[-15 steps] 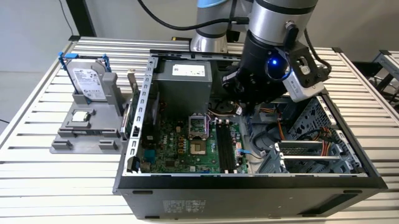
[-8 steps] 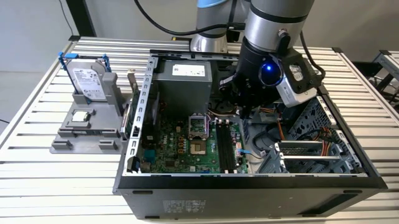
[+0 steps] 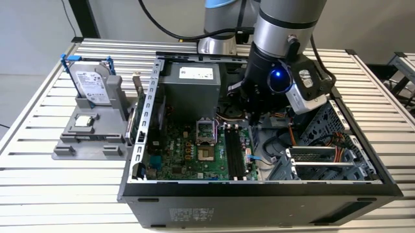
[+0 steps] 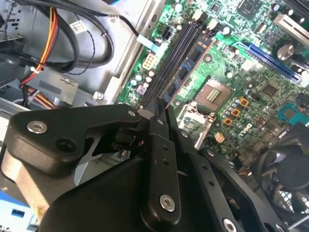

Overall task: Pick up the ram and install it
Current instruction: 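Insert the ram into the slot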

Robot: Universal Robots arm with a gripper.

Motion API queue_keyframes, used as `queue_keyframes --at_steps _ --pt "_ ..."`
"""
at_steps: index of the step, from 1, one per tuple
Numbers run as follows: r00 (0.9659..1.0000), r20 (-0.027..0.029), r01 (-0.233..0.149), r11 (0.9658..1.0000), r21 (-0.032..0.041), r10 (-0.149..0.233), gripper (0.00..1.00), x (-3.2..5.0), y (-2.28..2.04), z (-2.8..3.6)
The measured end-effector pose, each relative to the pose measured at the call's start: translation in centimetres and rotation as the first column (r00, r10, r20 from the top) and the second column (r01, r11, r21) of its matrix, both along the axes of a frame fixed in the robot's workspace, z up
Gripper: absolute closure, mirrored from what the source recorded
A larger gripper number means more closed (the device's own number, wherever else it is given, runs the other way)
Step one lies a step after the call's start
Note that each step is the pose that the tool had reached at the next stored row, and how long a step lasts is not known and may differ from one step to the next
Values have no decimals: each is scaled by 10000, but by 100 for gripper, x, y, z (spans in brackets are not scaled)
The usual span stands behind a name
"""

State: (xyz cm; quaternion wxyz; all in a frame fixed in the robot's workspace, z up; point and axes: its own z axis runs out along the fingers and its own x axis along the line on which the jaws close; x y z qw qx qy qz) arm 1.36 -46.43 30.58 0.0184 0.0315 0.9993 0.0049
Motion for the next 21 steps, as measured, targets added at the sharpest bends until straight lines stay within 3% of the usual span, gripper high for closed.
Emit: queue_keyframes --at_steps 12,21 --pt "10000 0 -41 10000 0 41 100 -1 -5 -219" --pt "10000 0 -82 10000 -1 82 100 0 -72 -382"
